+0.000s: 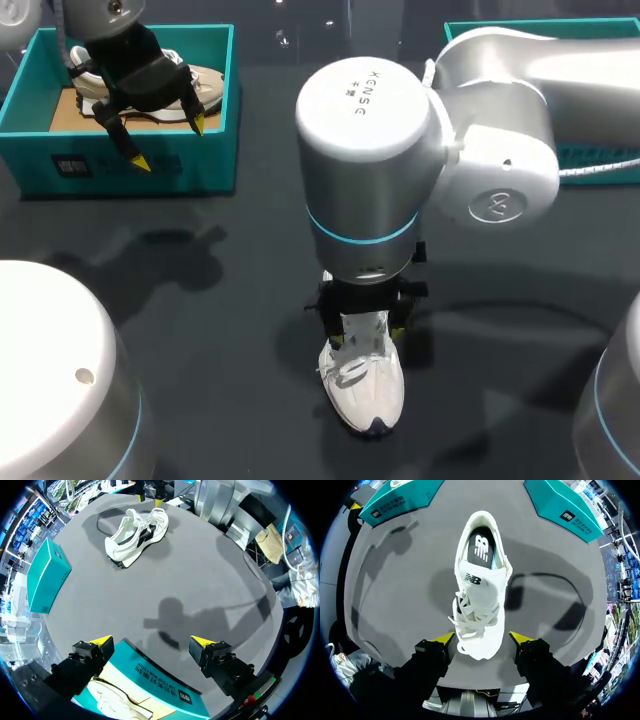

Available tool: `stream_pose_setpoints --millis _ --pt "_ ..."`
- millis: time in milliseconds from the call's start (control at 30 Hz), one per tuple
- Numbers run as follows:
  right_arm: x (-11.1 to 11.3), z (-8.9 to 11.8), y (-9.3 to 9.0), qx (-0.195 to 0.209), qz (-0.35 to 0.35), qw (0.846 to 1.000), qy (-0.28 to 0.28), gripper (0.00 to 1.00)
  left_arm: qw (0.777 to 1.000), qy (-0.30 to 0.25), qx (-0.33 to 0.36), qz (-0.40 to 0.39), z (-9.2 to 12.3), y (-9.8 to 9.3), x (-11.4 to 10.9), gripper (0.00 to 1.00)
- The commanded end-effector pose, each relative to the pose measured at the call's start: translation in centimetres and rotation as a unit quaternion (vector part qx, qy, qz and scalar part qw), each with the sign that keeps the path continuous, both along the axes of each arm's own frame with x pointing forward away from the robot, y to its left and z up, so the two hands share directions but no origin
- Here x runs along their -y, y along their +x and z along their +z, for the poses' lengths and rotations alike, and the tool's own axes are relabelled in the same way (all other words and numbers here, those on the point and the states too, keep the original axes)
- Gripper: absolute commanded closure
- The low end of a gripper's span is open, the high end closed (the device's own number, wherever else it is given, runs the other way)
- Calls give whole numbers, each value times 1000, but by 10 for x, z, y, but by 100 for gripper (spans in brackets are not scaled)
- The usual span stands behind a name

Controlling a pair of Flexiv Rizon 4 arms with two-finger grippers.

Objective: Take the shoe out of the shoebox, open the shoe tongue, remove and reinsert the insole, then place the shoe into the shoebox

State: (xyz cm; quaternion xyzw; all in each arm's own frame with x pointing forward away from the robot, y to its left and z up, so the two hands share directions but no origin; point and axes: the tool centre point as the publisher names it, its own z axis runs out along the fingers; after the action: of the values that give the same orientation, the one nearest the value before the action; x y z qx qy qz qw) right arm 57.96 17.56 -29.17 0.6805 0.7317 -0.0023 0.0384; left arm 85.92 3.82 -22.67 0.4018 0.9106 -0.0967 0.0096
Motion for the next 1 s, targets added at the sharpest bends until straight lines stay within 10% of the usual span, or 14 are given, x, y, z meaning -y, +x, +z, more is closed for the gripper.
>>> stream_pose_setpoints --millis 33,1000 --pt "-12 -4 -18 43 -38 998 -13 54 1000 1 1 0 0 0 0 0" --pt "-9 -40 75 65 34 997 -8 69 1000 1 1 0 0 0 0 0"
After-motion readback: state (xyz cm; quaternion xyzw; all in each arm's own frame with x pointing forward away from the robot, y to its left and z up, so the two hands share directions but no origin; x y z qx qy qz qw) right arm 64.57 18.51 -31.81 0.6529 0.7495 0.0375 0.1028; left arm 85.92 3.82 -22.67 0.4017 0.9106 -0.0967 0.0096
